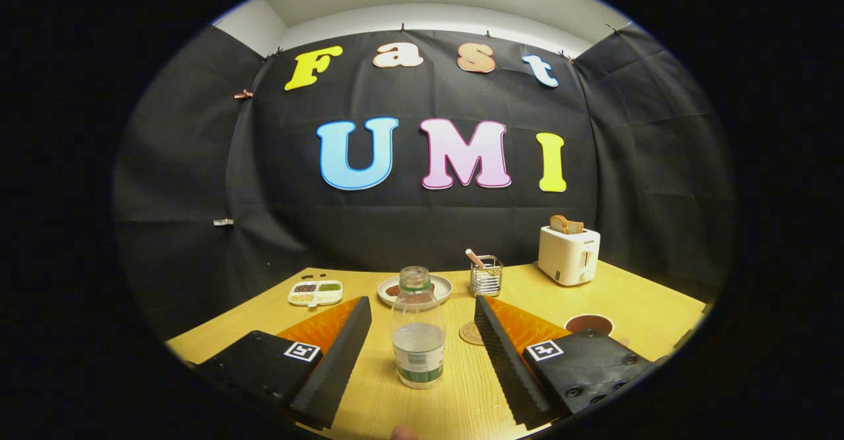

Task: Take the bottle from table, then pour the juice into the cup, finally place the bottle on the coaster

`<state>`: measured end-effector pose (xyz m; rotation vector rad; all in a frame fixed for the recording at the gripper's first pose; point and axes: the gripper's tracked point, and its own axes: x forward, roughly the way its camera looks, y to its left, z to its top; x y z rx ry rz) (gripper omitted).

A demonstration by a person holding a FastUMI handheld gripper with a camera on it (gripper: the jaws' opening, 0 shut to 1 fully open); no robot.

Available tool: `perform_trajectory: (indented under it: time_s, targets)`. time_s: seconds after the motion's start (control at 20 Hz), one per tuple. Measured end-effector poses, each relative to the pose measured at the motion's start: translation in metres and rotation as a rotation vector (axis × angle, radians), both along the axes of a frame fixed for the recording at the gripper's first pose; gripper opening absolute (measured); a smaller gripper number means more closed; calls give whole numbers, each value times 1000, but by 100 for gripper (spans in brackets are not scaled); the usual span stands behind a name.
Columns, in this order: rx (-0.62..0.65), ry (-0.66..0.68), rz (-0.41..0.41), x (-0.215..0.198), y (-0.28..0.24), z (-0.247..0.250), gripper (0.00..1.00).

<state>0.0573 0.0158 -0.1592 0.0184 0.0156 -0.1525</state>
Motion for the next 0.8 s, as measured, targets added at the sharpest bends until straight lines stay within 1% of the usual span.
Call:
perform_trajectory:
  time_s: [0.15,0.3,0.5,0.65,0.8]
  targets:
    - [9,6,-14,12,3,-28,97]
    - [-1,-9,-22,23,7,-44,97]
    - [-7,19,-25,35,13,-82,97]
    - [-42,19,-51,43,9,-92,97]
    - [-64,3,-69,54,2,-92,97]
